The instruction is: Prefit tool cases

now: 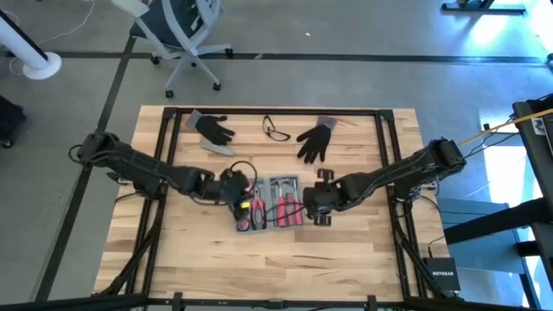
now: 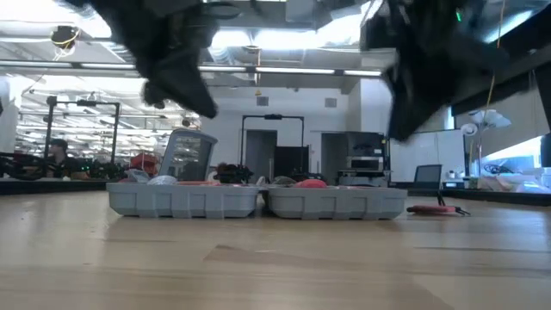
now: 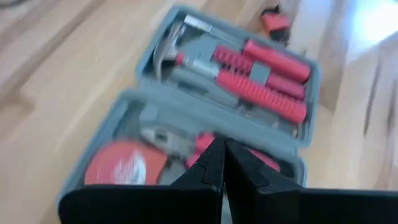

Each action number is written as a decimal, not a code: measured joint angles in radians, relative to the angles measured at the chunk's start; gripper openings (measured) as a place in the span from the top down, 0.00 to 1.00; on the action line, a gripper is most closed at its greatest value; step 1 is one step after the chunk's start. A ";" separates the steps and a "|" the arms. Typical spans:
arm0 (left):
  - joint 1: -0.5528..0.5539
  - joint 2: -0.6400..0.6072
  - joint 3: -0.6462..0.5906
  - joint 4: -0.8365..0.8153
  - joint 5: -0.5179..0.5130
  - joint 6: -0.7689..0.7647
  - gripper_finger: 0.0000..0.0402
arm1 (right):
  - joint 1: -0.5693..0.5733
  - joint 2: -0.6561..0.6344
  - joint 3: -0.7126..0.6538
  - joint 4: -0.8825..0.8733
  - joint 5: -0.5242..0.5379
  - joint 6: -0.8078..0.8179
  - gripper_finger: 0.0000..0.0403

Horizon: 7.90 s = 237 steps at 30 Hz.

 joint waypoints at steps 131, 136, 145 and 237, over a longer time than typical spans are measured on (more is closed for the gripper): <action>0.096 0.949 0.813 0.007 0.353 0.175 1.00 | 0.170 -0.517 -0.398 0.147 -0.106 0.993 1.00; 0.059 0.946 0.813 -0.035 0.423 -0.003 1.00 | 0.170 -0.440 -0.399 0.131 -0.207 0.975 1.00; 0.014 0.954 0.803 0.135 0.402 -0.080 1.00 | 0.172 -0.281 -0.400 0.178 -0.282 0.923 1.00; -0.054 0.757 0.710 -0.100 0.147 0.209 1.00 | 0.075 -0.485 -0.430 0.310 0.013 0.982 1.00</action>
